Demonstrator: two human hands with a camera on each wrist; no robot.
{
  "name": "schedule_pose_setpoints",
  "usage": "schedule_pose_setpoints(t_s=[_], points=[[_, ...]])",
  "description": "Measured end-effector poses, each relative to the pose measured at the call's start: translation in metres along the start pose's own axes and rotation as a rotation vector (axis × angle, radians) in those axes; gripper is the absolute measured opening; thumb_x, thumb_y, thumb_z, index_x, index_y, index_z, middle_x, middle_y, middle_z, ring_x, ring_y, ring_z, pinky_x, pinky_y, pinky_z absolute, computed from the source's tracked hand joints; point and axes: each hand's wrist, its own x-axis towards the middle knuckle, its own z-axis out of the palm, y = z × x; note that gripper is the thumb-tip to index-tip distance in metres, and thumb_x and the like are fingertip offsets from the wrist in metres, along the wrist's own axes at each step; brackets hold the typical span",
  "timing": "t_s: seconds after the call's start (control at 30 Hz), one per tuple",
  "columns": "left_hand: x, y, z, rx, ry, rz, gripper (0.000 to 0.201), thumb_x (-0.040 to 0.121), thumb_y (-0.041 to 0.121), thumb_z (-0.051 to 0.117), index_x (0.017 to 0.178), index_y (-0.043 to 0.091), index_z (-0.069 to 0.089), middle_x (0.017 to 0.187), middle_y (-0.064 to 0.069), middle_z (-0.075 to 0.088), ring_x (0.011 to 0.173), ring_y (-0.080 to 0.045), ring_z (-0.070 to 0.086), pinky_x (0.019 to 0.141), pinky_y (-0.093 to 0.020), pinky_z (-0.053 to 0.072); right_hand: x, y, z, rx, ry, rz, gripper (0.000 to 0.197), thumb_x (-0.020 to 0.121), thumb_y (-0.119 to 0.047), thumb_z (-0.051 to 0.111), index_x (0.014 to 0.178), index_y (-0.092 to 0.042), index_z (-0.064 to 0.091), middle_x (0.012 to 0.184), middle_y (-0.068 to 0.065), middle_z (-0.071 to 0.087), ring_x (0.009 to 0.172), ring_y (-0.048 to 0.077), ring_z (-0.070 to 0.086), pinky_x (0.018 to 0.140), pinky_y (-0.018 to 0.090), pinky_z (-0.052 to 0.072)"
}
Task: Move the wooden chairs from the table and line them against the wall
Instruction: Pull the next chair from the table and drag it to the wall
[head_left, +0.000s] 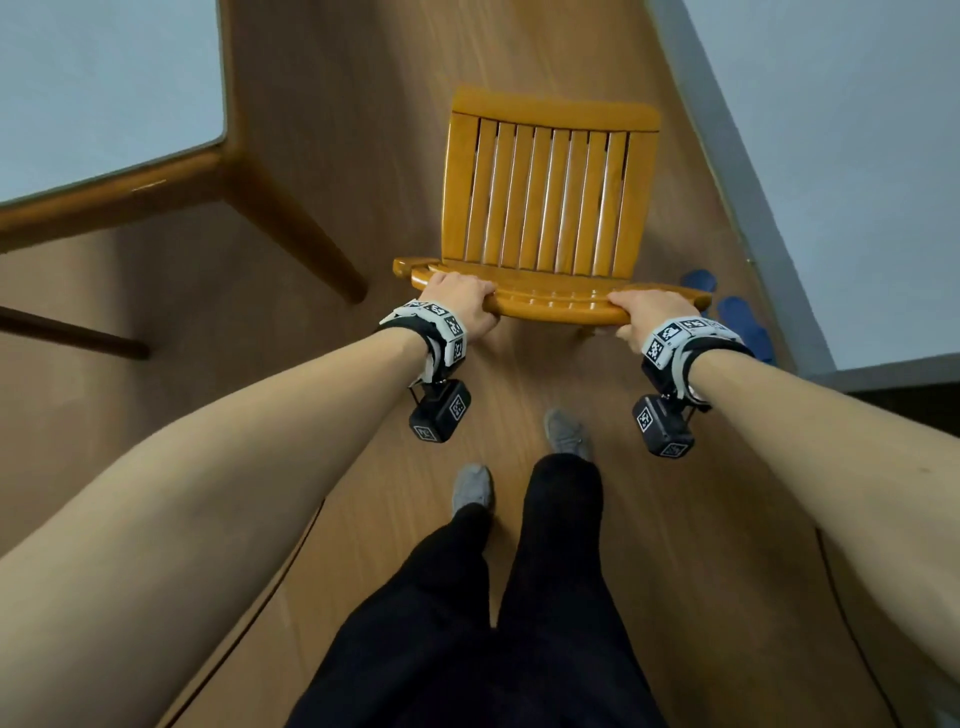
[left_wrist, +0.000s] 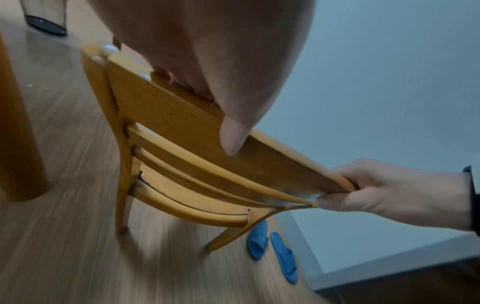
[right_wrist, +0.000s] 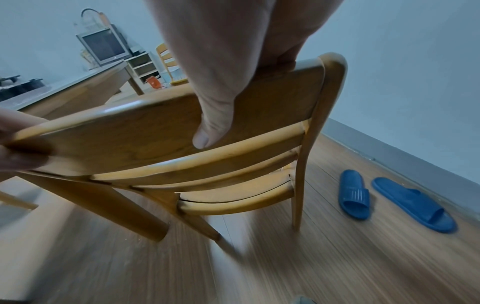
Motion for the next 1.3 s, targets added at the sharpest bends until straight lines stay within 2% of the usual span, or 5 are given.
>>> schedule_pose_setpoints(t_s=[0.13,0.37,0.7,0.9,1.3], points=[[-0.021,-0.007,-0.005,0.008,-0.012,0.047,0.027,0.091,0.033,0.059,0.114,0.022,0.069,0.108,-0.007,0.070,0.110,-0.033,0.059,0.104,-0.043,0.039,-0.025,-0.018,0.013,0.066,-0.012,0.022,0.023,0.097,-0.041,0.059,0.113,-0.025,0.062,0.107,0.005,0.069,0.098,0.028,0.063,0.084,0.043,0.054],[-0.053,-0.010,0.006,0.032,0.002,0.106,0.026,0.091,0.035,0.060,0.110,0.022,0.070,0.106,-0.007,0.071,0.108,-0.033,0.060,0.101,-0.041,0.038,-0.059,-0.037,0.043,0.138,0.021,0.074,0.028,0.095,-0.052,0.057,0.106,-0.028,0.064,0.093,0.000,0.067,0.084,0.023,0.062,0.073,0.035,0.050],[-0.055,-0.011,0.009,0.067,0.010,0.091,0.038,0.093,0.028,0.063,0.131,0.022,0.063,0.127,-0.006,0.064,0.119,-0.030,0.055,0.107,-0.042,0.035,-0.068,-0.062,0.060,0.169,0.241,0.159,0.015,0.094,-0.034,0.064,0.108,-0.029,0.068,0.100,-0.002,0.068,0.091,0.022,0.056,0.093,0.042,0.044],[-0.059,-0.009,-0.008,0.085,-0.012,0.067,0.023,0.097,0.027,0.061,0.120,0.024,0.068,0.113,-0.007,0.069,0.109,-0.032,0.059,0.097,-0.040,0.041,-0.062,-0.060,0.051,0.172,0.159,0.151,0.014,0.096,-0.045,0.061,0.100,-0.032,0.066,0.091,-0.003,0.067,0.088,0.023,0.061,0.081,0.038,0.049],[-0.017,-0.002,-0.092,0.052,-0.121,0.077,0.026,0.095,0.028,0.064,0.120,0.027,0.070,0.112,-0.002,0.070,0.099,-0.027,0.066,0.085,-0.041,0.056,-0.034,-0.037,-0.029,0.181,0.156,0.169,0.015,0.095,-0.046,0.060,0.095,-0.032,0.065,0.089,-0.001,0.066,0.091,0.028,0.063,0.076,0.038,0.052]])
